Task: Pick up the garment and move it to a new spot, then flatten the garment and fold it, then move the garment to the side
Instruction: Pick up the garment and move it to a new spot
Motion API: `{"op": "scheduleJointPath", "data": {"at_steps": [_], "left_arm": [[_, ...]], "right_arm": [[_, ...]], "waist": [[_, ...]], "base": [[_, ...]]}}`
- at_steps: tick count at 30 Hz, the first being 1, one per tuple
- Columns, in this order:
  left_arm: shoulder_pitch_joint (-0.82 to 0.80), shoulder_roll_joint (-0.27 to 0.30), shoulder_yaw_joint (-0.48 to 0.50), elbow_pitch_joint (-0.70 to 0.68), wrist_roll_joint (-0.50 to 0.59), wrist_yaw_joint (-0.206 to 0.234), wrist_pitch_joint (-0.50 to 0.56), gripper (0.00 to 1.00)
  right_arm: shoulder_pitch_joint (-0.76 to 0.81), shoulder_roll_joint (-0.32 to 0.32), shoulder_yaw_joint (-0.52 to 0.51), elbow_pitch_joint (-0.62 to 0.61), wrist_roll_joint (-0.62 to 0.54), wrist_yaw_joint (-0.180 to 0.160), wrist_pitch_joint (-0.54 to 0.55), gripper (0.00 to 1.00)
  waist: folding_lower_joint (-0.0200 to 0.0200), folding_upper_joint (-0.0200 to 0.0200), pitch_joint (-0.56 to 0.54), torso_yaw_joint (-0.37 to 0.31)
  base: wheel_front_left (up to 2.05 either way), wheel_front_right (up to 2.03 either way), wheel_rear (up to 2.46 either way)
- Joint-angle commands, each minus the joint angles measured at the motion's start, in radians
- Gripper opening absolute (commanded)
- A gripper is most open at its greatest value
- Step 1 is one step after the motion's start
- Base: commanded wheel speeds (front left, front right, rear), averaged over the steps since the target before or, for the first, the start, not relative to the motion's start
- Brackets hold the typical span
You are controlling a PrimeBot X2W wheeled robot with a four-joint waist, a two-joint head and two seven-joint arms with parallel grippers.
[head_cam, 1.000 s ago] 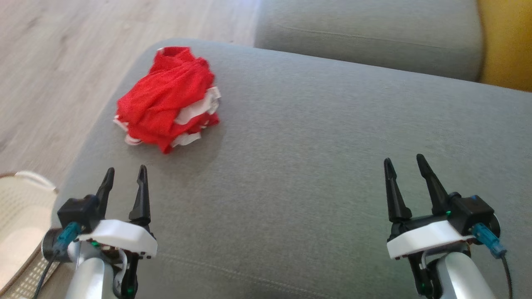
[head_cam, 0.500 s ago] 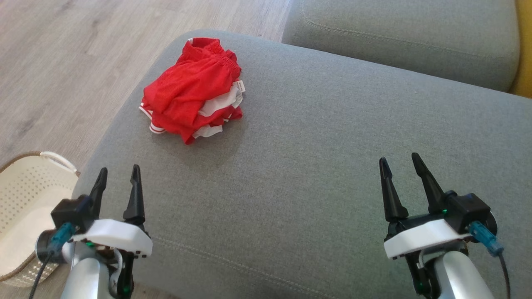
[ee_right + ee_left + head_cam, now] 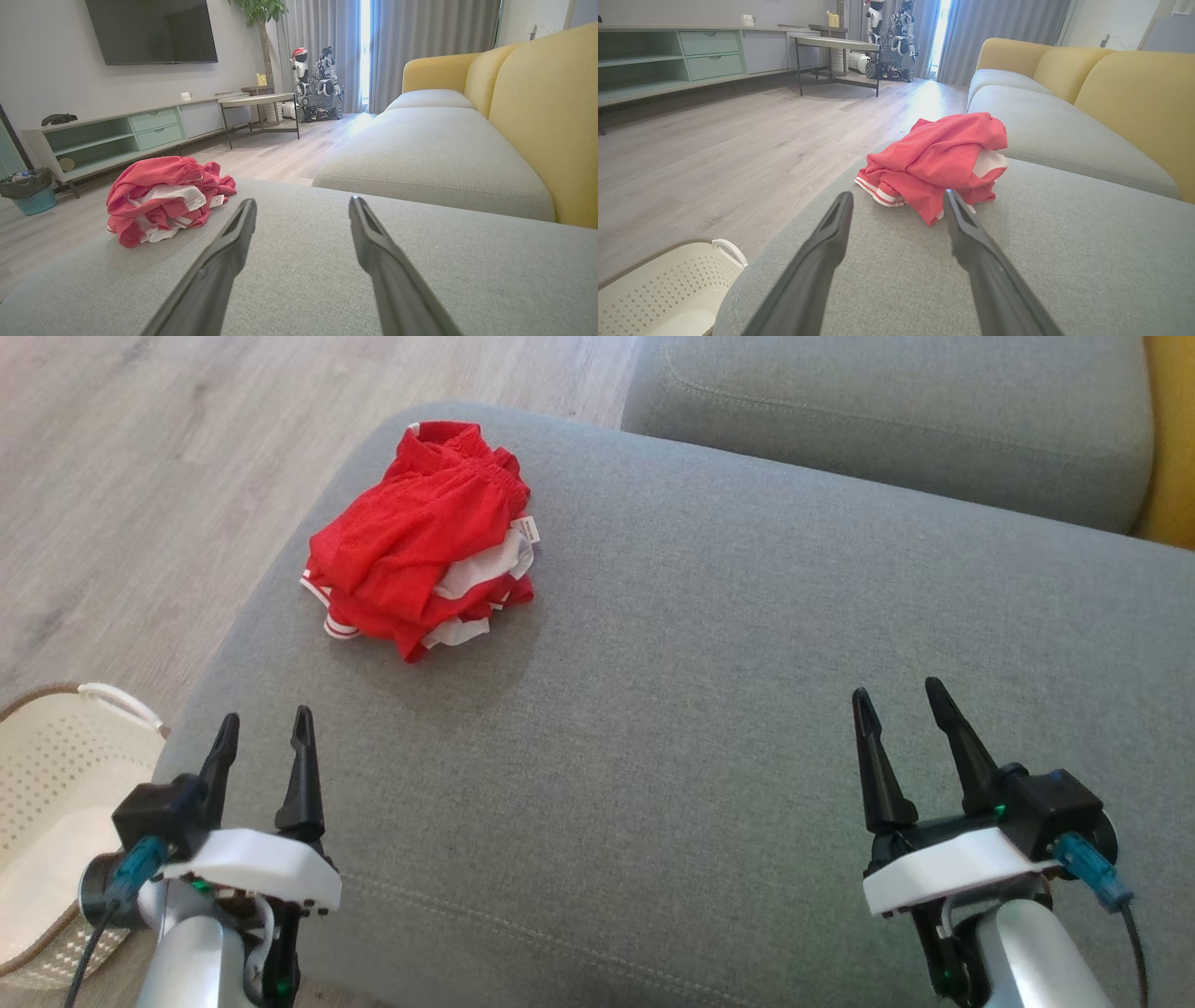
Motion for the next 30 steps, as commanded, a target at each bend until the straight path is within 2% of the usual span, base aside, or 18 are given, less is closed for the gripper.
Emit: {"op": "scheduleJointPath", "data": {"at_steps": [1, 7, 15, 23, 30], "left_arm": [[-0.052, 0.016, 0.027, -0.034, 0.009, 0.003, -0.012, 1.00], [-0.101, 0.020, 0.010, -0.025, 0.007, -0.008, -0.012, 1.00], [-0.264, 0.043, -0.022, 0.025, -0.010, -0.024, -0.012, 1.00], [-0.459, 0.109, -0.065, 0.186, -0.047, -0.033, -0.012, 1.00], [-0.572, 0.151, -0.142, 0.358, -0.103, -0.034, -0.006, 1.00]], "right_arm": [[-0.045, -0.003, 0.021, -0.039, -0.008, 0.008, -0.001, 1.00], [-0.064, -0.003, 0.021, -0.055, -0.016, 0.008, 0.007, 1.00], [-0.103, -0.003, 0.011, -0.087, -0.038, 0.008, 0.023, 1.00], [-0.136, -0.003, -0.001, -0.123, -0.063, 0.008, 0.043, 1.00], [-0.139, -0.003, -0.014, -0.150, -0.075, 0.008, 0.056, 1.00]], "waist": [[0.0000, 0.0000, 0.004, -0.003], [0.0000, 0.0000, 0.046, -0.026], [0.0000, 0.0000, 0.136, -0.087], [0.0000, 0.0000, 0.229, -0.141], [0.0000, 0.0000, 0.276, -0.158]], "base": [[0.00, 0.00, 0.00], [0.00, 0.00, 0.00], [0.00, 0.00, 0.00], [0.00, 0.00, 0.00], [0.00, 0.00, 0.00]]}}
